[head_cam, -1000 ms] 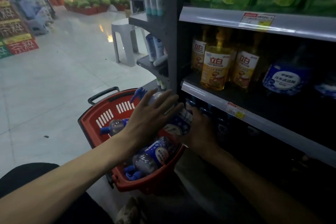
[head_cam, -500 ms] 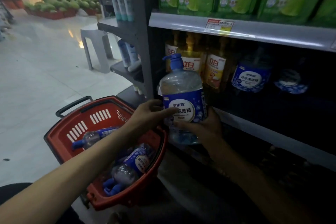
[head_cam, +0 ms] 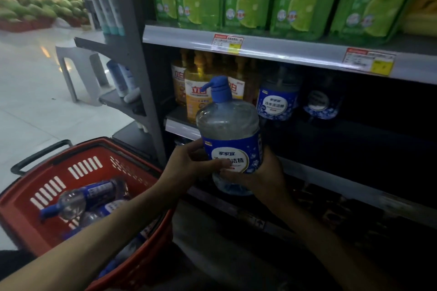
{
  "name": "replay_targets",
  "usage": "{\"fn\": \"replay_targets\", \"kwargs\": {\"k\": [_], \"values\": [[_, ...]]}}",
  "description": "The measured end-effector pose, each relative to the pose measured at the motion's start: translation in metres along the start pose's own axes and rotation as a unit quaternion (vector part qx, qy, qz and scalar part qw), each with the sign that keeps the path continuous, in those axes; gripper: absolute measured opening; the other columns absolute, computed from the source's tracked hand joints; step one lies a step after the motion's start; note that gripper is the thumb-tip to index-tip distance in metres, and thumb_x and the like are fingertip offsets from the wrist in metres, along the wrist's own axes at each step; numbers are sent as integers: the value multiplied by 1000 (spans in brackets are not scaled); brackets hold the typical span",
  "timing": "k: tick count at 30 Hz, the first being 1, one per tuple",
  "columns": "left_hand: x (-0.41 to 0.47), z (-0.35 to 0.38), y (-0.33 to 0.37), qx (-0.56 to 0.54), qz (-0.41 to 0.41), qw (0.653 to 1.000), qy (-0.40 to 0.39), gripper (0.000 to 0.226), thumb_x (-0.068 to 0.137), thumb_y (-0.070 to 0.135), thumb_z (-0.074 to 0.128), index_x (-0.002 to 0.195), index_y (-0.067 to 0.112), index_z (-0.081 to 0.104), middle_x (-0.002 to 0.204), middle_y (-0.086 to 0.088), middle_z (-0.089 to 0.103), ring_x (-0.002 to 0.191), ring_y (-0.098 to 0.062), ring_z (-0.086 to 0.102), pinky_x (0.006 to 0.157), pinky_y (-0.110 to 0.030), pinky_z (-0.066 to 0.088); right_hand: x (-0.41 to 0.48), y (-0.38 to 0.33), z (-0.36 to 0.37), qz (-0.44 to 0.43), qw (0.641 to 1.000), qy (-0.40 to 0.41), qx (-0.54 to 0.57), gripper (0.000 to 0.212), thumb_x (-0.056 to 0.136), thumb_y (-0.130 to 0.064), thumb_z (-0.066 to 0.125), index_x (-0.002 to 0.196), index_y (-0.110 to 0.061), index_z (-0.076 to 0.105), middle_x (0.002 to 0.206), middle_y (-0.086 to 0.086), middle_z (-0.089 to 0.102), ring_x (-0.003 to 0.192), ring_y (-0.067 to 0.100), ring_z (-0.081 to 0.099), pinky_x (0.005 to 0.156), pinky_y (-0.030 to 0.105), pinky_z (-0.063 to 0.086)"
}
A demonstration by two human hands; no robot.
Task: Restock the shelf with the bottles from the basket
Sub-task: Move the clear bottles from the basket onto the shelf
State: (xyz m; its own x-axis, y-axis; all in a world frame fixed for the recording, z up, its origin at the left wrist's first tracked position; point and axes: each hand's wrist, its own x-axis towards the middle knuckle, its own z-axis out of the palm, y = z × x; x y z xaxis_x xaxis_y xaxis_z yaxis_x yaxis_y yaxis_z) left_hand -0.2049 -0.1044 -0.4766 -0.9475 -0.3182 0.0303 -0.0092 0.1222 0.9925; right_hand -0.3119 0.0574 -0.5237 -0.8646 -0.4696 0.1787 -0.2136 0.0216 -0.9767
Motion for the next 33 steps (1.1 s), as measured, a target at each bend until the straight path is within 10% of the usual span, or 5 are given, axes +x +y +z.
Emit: {"fn": "replay_targets", "kwargs": {"k": [7, 12, 15, 20, 33], "values": [[29, 45, -10, 53, 97, 994, 17, 56, 72, -5, 88, 121, 10, 67, 107, 6, 80, 100, -10, 76, 79, -20, 59, 5, 14, -38, -52, 996, 71, -31, 95, 52, -42, 101, 134, -24, 56, 123, -9, 70, 111, 7, 69, 87, 37, 61], [61, 76, -19, 75, 124, 989, 33, 56, 62, 17, 97, 112, 12, 72, 108, 5, 80, 108, -13, 74, 95, -42, 60, 14, 21, -71, -137, 961, 166, -172, 92, 53, -71, 88, 127, -23, 60, 120, -6, 67, 112, 8, 65, 89, 35, 58], [76, 98, -17, 92, 160, 982, 46, 52, 64, 19, 98, 109, 18, 71, 102, 14, 79, 100, -6, 75, 87, -30, 61, 30, 30, -94, -139, 952, 189, -199, 90, 59, -79, 80, 124, -19, 66, 116, -6, 70, 113, 9, 65, 89, 35, 57], [103, 137, -15, 114, 203, 971, 51, 53, 66, 21, 97, 112, 22, 71, 95, 27, 76, 94, 8, 71, 75, -11, 53, 49, 35, -132, -85, 949, 223, -207, 65, 61, -56, 88, 110, -16, 73, 103, -3, 75, 93, 3, 69, 78, 30, 58], [179, 209, -27, 46, 231, 972, 10, 61, 75, 11, 91, 130, 15, 66, 121, 5, 75, 114, -9, 70, 96, -31, 58, 98, 67, -197, 8, 973, 210, -100, 117, 40, -62, 98, 138, -19, 49, 120, -6, 70, 108, 7, 69, 88, 35, 60]]}}
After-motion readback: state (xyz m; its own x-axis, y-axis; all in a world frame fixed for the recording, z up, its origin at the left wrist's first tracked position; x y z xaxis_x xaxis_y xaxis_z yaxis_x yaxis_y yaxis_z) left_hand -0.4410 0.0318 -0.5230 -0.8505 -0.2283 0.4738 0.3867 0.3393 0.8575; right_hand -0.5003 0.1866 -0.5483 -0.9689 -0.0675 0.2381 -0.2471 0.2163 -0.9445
